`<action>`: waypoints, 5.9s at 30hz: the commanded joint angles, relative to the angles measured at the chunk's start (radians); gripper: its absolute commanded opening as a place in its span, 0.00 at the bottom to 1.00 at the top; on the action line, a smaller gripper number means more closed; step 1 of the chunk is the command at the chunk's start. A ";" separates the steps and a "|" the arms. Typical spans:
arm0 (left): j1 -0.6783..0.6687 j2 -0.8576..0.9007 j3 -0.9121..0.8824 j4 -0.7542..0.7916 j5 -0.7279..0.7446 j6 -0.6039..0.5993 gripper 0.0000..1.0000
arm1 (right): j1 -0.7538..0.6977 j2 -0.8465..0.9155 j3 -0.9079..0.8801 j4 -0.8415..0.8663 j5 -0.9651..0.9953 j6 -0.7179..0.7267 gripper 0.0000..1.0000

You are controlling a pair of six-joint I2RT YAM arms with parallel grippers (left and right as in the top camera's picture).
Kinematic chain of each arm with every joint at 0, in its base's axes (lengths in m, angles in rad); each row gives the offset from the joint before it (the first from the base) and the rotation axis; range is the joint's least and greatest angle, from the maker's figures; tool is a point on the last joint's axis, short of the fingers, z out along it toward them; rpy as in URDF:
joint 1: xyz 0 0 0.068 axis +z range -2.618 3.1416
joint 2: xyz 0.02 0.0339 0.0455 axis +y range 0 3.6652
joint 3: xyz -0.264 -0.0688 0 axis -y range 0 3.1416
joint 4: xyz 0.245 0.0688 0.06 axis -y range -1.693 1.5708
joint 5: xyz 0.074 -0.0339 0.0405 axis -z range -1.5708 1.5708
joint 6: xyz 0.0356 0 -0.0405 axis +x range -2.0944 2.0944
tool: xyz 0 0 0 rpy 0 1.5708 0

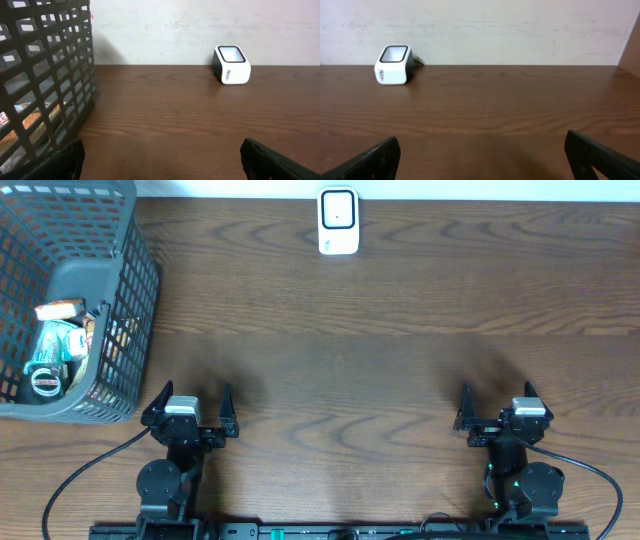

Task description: Scan the item barcode

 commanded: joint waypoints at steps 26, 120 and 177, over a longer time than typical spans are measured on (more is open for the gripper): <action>-0.002 -0.007 -0.010 -0.045 0.014 0.017 0.98 | -0.003 -0.006 -0.002 -0.004 0.008 0.011 0.99; -0.003 -0.007 -0.009 -0.002 0.158 -0.084 0.98 | -0.003 -0.006 -0.002 -0.004 0.008 0.011 0.99; -0.001 0.631 0.831 0.196 0.273 -0.206 0.98 | -0.003 -0.006 -0.002 -0.004 0.008 0.011 0.99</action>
